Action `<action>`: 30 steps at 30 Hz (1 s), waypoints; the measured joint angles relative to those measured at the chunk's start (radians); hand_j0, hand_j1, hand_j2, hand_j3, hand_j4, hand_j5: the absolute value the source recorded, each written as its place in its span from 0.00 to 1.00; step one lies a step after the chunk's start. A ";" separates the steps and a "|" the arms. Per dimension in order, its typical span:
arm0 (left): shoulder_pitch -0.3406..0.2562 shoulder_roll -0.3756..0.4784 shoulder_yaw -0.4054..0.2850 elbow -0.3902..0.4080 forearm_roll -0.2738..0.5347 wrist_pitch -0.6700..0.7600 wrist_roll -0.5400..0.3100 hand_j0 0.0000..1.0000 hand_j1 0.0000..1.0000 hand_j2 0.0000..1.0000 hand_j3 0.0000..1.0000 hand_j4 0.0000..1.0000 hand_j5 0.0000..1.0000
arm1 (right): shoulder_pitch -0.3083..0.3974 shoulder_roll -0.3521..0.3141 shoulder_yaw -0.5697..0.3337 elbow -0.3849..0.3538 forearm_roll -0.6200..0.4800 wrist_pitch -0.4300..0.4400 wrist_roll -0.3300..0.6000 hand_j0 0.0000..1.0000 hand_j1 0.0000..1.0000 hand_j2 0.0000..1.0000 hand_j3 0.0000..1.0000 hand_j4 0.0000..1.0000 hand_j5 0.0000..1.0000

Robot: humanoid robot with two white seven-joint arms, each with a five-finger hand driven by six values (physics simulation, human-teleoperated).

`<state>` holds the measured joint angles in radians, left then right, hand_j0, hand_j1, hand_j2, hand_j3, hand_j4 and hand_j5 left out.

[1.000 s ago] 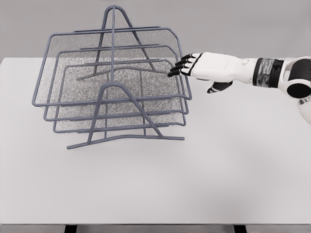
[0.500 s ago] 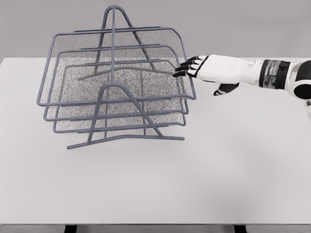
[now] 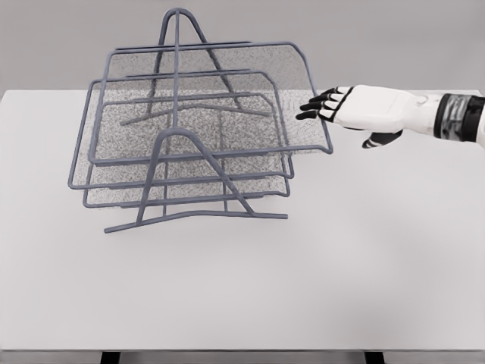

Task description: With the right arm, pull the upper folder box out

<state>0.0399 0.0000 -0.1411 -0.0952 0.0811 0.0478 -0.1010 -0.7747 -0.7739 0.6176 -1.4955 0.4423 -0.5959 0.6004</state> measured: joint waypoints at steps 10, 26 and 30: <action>0.000 0.000 0.000 0.000 0.000 0.000 0.000 1.00 1.00 1.00 1.00 1.00 1.00 | 0.011 -0.059 -0.004 -0.004 -0.023 0.008 -0.004 1.00 1.00 1.00 1.00 1.00 1.00; 0.000 0.000 0.000 0.000 0.000 0.000 0.000 1.00 1.00 1.00 1.00 1.00 1.00 | 0.054 -0.153 -0.069 -0.001 -0.027 -0.006 0.004 1.00 1.00 1.00 1.00 1.00 1.00; 0.000 0.000 0.000 0.000 0.000 0.000 0.000 1.00 1.00 1.00 1.00 1.00 1.00 | 0.051 -0.173 -0.082 -0.003 -0.054 -0.015 0.009 1.00 1.00 1.00 1.00 1.00 1.00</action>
<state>0.0399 -0.0001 -0.1410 -0.0953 0.0811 0.0479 -0.1011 -0.7240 -0.9465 0.5356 -1.4988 0.3886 -0.6105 0.6097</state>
